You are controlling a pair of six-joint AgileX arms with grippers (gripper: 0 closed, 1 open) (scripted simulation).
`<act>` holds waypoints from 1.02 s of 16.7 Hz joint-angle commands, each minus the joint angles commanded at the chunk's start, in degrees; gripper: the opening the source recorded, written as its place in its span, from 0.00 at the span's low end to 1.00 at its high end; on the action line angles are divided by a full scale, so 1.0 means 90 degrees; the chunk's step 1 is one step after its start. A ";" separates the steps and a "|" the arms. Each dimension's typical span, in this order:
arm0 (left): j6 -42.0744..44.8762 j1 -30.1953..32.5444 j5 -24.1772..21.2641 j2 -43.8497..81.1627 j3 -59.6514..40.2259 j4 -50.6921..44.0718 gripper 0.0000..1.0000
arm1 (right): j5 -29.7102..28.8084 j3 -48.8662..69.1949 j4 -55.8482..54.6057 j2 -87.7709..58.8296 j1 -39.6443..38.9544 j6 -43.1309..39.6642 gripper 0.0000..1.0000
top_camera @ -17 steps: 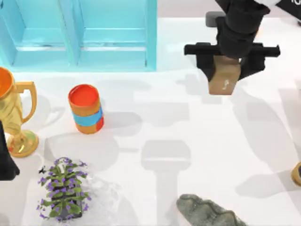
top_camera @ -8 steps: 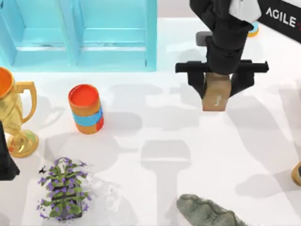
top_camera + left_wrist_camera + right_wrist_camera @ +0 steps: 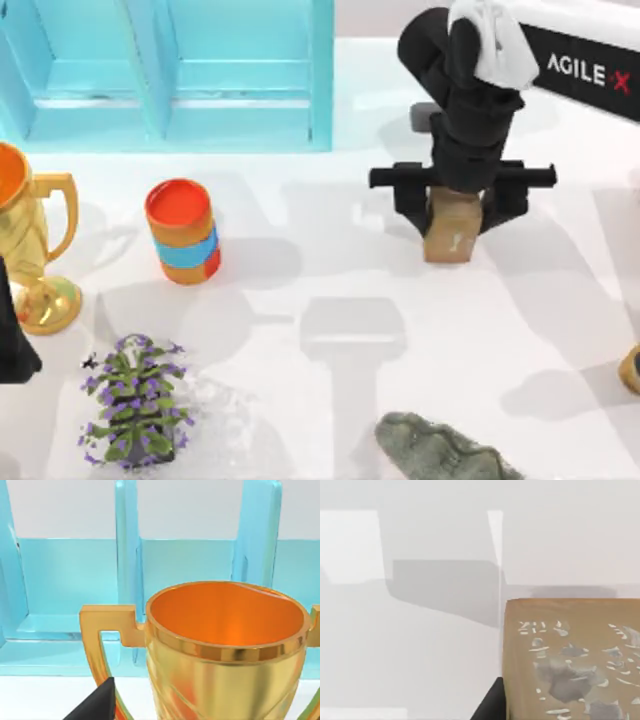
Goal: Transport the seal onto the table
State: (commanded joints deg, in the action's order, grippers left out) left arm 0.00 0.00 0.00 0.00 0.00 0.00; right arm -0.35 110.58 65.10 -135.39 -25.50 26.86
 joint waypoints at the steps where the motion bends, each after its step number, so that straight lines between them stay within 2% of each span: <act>1: 0.0000 0.0000 0.0000 0.0000 0.0000 0.0000 1.00 | 0.0000 0.0000 0.0000 0.0000 0.0000 0.0000 0.00; 3: 0.0000 0.0000 0.0000 0.0000 0.0000 0.0000 1.00 | 0.0000 0.0000 0.0000 0.0000 0.0000 0.0000 0.00; 16: 0.0000 0.0000 0.0000 0.0000 0.0000 0.0000 1.00 | 0.0000 0.0000 0.0000 0.0000 0.0000 0.0000 0.98; 17: 0.0000 0.0000 0.0000 0.0000 0.0000 0.0000 1.00 | 0.0000 0.0000 0.0000 0.0000 0.0000 0.0000 1.00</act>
State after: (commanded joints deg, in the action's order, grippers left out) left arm 0.00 0.00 0.00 0.00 0.00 0.00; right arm -0.35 110.58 65.10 -135.39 -25.50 26.86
